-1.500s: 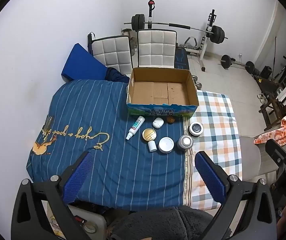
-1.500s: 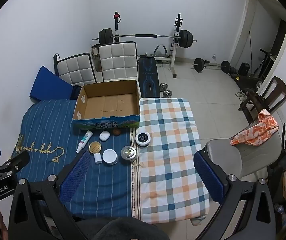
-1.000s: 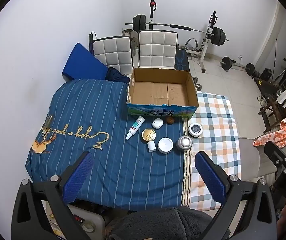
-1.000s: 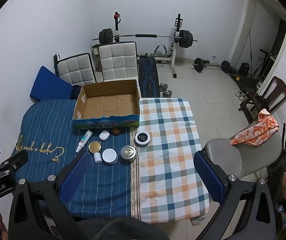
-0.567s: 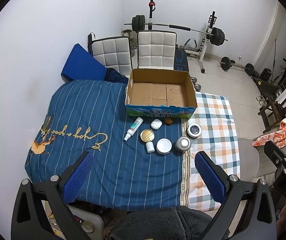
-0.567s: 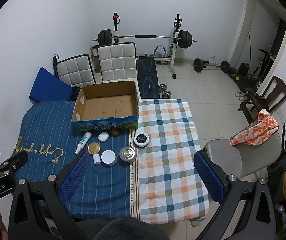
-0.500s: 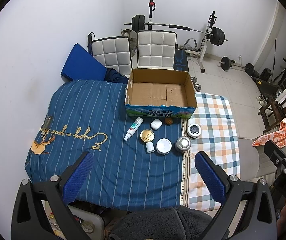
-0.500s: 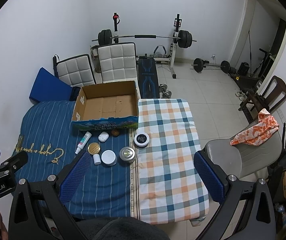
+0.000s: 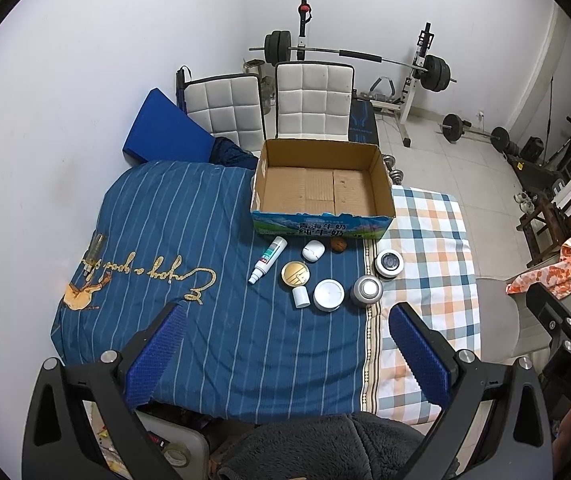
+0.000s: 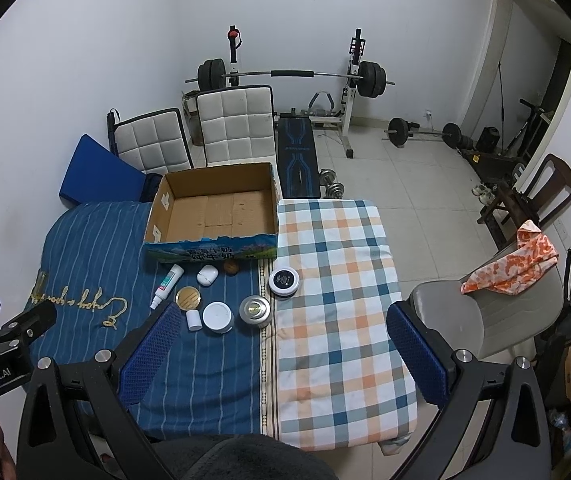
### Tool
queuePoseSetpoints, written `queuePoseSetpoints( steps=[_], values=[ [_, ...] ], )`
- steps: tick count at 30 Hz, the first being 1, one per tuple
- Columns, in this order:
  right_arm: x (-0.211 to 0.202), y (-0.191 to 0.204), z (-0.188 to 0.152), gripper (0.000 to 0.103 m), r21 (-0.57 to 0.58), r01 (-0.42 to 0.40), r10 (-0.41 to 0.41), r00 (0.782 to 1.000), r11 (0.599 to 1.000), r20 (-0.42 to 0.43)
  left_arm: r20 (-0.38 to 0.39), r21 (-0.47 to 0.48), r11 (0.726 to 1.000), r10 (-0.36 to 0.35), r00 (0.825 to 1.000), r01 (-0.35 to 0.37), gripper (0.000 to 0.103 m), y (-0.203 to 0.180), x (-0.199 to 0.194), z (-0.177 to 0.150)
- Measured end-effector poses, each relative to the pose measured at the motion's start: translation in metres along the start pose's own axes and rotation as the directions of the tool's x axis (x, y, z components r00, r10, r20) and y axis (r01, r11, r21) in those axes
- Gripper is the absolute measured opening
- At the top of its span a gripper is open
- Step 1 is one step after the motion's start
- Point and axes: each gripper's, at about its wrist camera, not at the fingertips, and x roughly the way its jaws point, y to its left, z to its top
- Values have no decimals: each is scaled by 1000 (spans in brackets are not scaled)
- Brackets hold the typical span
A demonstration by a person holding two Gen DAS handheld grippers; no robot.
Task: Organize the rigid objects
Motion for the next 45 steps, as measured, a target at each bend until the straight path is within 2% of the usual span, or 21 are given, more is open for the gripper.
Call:
queuePoseSetpoints(
  steps=[33, 45],
  values=[
    [0, 5, 2, 103, -8, -14, 14, 1000, 1000, -3, 5, -8, 1000, -9, 1000, 9, 103, 0, 6, -8],
    [8, 5, -3, 103, -1, -19, 19, 1000, 1000, -14, -24, -5, 1000, -19, 1000, 19, 103, -10, 15, -6]
  ],
)
